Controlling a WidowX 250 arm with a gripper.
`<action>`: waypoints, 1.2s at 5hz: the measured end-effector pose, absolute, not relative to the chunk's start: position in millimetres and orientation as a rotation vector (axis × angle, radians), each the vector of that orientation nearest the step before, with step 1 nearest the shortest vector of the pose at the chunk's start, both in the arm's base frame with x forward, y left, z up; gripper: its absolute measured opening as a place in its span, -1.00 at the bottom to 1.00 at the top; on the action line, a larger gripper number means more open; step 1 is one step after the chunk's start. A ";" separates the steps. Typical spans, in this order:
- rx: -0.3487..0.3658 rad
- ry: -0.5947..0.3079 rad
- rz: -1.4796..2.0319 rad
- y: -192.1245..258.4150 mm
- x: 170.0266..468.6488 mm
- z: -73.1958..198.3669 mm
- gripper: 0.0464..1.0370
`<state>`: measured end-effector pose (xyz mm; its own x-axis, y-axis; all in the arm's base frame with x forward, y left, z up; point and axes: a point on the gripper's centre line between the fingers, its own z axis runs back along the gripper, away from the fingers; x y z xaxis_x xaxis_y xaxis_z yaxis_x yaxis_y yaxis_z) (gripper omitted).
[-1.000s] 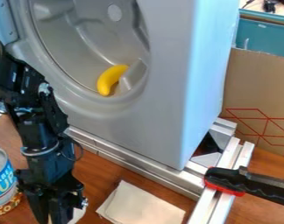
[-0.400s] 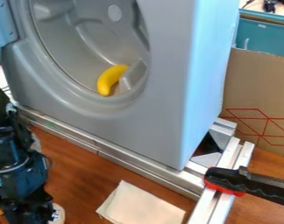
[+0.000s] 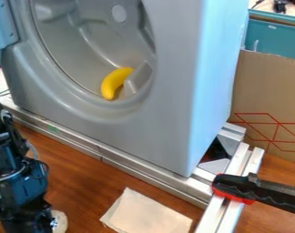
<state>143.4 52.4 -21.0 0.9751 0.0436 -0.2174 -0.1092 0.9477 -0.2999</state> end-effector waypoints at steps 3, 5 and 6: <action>-0.192 0.125 0.064 43.1 153.0 12.4 0.93; -0.073 0.084 -0.029 27.6 177.3 52.9 0.93; -0.013 0.074 -0.059 30.0 183.1 64.0 0.93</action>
